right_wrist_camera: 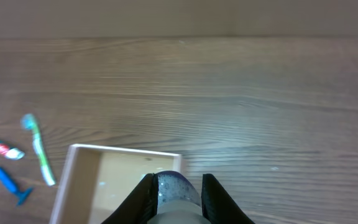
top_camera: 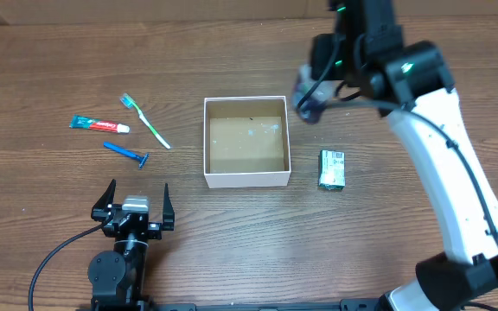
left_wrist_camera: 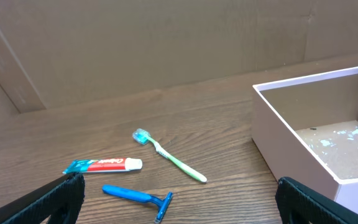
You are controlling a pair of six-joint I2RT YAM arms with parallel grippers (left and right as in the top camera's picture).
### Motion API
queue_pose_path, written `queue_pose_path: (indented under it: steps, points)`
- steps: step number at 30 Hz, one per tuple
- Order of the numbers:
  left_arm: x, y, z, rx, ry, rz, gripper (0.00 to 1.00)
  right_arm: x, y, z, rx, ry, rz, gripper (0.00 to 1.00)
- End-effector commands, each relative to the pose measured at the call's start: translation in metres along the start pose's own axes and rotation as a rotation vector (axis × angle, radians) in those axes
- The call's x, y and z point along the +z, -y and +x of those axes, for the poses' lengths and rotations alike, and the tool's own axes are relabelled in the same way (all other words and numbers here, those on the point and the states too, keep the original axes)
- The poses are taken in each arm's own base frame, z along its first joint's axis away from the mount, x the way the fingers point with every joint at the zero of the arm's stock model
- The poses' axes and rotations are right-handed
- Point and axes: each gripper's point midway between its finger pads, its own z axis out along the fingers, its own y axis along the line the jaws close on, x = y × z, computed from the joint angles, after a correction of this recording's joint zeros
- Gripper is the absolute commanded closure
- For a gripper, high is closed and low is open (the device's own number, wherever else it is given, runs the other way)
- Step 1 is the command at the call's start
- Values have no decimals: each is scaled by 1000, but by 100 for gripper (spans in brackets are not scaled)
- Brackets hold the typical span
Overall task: Pack container
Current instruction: 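Carry the soap bottle left and lower it into the box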
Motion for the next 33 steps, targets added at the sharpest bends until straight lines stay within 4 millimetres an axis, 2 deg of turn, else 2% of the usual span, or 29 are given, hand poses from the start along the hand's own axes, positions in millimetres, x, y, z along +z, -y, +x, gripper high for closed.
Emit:
queue_pose_path:
  steps: [1,4,8,15,19,27,33]
  points:
    - [0,-3,1,14,1,-14,0,-24,-17,-14,-4,123,108,77]
    - [0,-3,1,15,1,-14,0,-19,-35,-8,-12,152,169,77]
    - [0,-3,1,14,1,-14,0,-2,-41,0,47,159,237,76]
    - [0,-3,1,15,1,-14,0,36,-41,9,150,148,286,76]
    - [0,-3,1,14,1,-14,0,48,-41,12,196,162,297,76]
    - [0,-3,1,15,1,-14,0,78,-38,33,213,115,345,76]
    - [0,-3,1,15,1,-14,0,91,-35,41,198,97,376,76]
